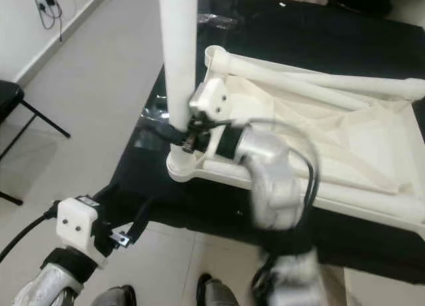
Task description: Building children table
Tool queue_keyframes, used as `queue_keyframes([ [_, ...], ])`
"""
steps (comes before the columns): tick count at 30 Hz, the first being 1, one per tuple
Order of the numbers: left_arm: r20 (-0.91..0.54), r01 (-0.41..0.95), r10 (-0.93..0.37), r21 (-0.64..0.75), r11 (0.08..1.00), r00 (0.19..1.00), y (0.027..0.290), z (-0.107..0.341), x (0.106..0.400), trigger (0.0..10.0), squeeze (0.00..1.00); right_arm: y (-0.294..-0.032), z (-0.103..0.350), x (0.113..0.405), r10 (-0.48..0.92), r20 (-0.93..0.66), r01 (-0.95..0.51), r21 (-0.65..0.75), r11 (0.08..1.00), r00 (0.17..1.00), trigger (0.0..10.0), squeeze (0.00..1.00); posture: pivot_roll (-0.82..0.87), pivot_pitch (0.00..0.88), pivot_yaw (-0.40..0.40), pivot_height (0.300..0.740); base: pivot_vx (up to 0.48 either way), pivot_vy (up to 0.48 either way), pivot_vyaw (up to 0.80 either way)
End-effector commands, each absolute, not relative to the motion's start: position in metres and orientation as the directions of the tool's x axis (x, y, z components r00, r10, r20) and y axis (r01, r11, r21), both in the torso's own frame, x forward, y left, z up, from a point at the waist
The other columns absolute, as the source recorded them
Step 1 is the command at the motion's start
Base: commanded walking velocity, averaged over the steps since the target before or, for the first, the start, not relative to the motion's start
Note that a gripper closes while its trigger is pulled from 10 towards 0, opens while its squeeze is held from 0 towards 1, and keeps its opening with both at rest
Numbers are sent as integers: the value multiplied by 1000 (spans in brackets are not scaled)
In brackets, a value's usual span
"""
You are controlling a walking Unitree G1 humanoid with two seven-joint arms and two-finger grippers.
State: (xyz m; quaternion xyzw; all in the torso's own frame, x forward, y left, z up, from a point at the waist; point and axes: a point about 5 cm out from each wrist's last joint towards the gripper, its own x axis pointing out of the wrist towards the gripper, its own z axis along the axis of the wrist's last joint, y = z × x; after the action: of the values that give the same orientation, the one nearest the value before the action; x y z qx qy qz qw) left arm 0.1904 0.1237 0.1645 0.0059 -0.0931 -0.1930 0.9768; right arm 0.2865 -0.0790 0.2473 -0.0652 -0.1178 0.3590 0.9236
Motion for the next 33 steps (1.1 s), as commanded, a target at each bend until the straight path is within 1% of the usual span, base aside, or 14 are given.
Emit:
queue_keyframes([
  [1,142,375,-376,36,926,916,127,156,192,10000,0,-95,199,286,482,-78,-489,-142,861,872,0,0,2,284,-52,740,0,0,0],
  [8,137,383,-385,43,923,913,126,149,213,10000,0,-79,206,293,506,-10,-501,-163,850,862,0,0,2,202,-42,740,0,0,0],
  [9,136,375,-378,47,926,916,126,148,215,10000,0,-78,209,295,514,6,-506,-159,848,858,3843,0,9,194,-45,740,0,0,0],
  [10,136,375,-378,47,926,916,126,148,215,10000,0,-78,209,295,514,6,-506,-159,848,858,3843,0,9,194,-45,740,0,0,0],
  [11,136,368,-371,50,929,919,127,148,215,10000,0,-77,212,294,513,21,-504,-154,850,858,5373,0,11,192,-45,740,0,0,0],
  [12,135,360,-364,52,931,922,128,148,216,10000,0,-75,216,293,542,40,-532,-145,834,839,10000,94,16,190,-45,740,0,0,0],
  [13,134,353,-357,53,934,924,129,147,216,10000,0,-72,219,291,594,37,-587,-118,801,803,10000,1000,20,191,-41,740,0,0,0],
  [20,126,357,-360,46,933,924,130,146,217,10000,0,-74,238,296,766,81,-757,-116,643,638,10000,1000,34,204,-35,740,0,0,0],
  [21,128,362,-365,45,931,922,130,147,215,10000,0,-78,249,302,833,108,-818,-160,553,542,10000,1000,40,210,-33,740,0,0,0],
  [22,128,362,-365,45,931,922,130,147,215,10000,0,-78,249,302,833,108,-818,-160,553,542,10000,1000,40,210,-33,740,0,0,0],
  [27,130,373,-376,41,927,918,128,147,213,10000,0,-79,258,319,943,58,-908,-257,330,326,10000,1000,55,226,-34,740,0,0,0],
  [28,130,373,-376,41,927,918,128,147,213,10000,0,-79,258,319,943,58,-908,-257,330,326,10000,1000,55,226,-34,740,0,0,0],
  [29,131,375,-377,40,926,917,127,148,210,10000,0,-78,260,324,976,10,-937,-276,212,218,10000,0,65,232,-35,740,0,0,0],
  [33,129,373,-375,38,927,918,126,149,206,10000,0,-75,268,331,996,-5,-969,-233,86,89,10000,0,75,248,-40,740,0,0,0],
])
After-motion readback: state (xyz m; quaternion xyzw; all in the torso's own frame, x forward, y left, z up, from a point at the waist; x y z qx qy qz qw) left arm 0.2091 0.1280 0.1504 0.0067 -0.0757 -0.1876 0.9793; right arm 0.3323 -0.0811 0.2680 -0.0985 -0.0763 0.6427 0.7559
